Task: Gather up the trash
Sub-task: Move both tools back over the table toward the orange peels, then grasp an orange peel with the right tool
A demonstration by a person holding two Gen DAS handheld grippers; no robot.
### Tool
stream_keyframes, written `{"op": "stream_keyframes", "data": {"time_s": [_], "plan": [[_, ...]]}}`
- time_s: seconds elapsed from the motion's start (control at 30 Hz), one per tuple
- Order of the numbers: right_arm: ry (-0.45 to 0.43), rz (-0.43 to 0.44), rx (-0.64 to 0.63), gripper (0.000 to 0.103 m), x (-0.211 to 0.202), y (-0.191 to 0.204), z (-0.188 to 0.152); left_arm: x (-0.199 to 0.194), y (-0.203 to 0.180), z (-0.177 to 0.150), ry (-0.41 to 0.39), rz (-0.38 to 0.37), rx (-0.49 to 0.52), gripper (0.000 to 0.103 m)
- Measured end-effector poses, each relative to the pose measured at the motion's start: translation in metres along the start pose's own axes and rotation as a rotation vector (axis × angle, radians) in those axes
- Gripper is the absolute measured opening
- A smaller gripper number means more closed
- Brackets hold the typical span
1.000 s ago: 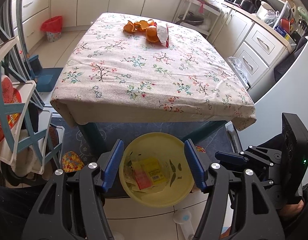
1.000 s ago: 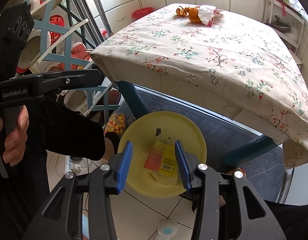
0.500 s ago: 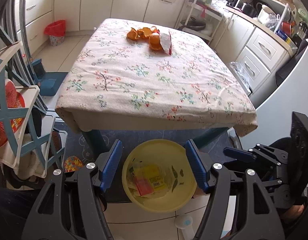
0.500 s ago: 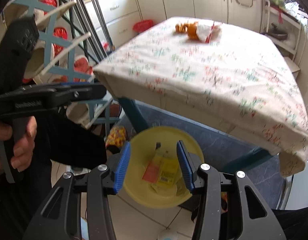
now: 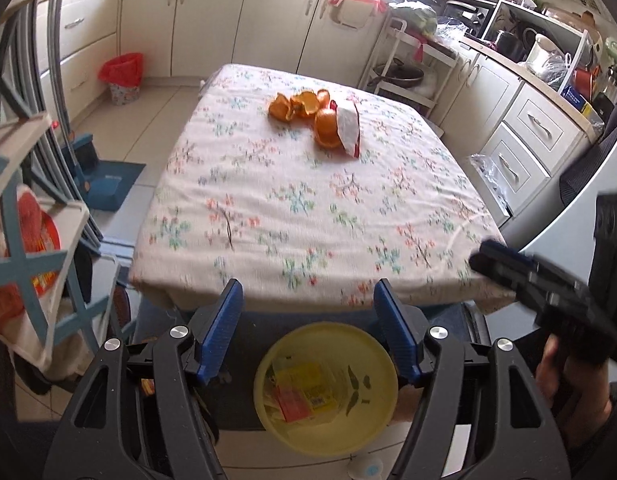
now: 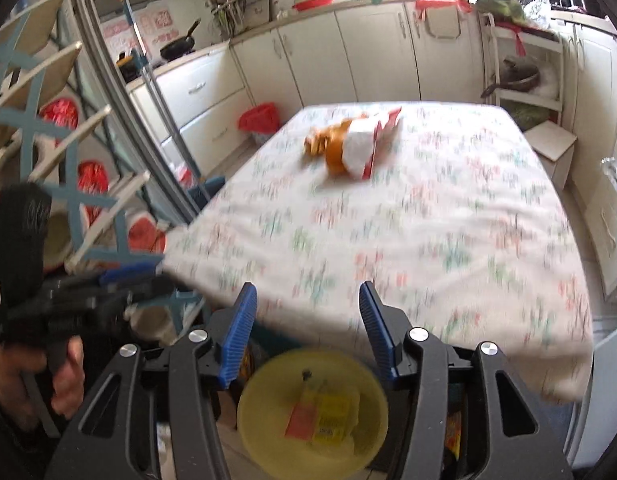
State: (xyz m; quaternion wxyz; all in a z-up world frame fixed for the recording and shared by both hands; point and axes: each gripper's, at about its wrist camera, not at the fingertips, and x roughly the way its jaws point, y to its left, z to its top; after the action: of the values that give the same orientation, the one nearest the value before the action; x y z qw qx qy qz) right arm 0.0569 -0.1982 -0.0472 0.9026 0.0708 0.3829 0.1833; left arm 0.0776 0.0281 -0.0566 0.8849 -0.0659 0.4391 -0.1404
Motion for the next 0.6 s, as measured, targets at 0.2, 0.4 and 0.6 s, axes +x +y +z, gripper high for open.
{"op": "stream_keyframes", "data": {"time_s": [0.2, 0.4, 0.6], "plan": [[-0.026, 0.08, 0.016, 0.052, 0.033, 0.003, 0.055, 0.009, 0.01, 0.016, -0.004, 0.0, -0.052, 0.066], [-0.031, 0.088, -0.037, 0.054, 0.094, 0.018, 0.109, 0.019, 0.012, 0.013, 0.029, -0.037, -0.081, 0.066], [0.057, 0.034, 0.035, 0.054, 0.18, -0.008, 0.148, 0.022, 0.011, 0.014, 0.041, -0.069, -0.095, 0.067]]}}
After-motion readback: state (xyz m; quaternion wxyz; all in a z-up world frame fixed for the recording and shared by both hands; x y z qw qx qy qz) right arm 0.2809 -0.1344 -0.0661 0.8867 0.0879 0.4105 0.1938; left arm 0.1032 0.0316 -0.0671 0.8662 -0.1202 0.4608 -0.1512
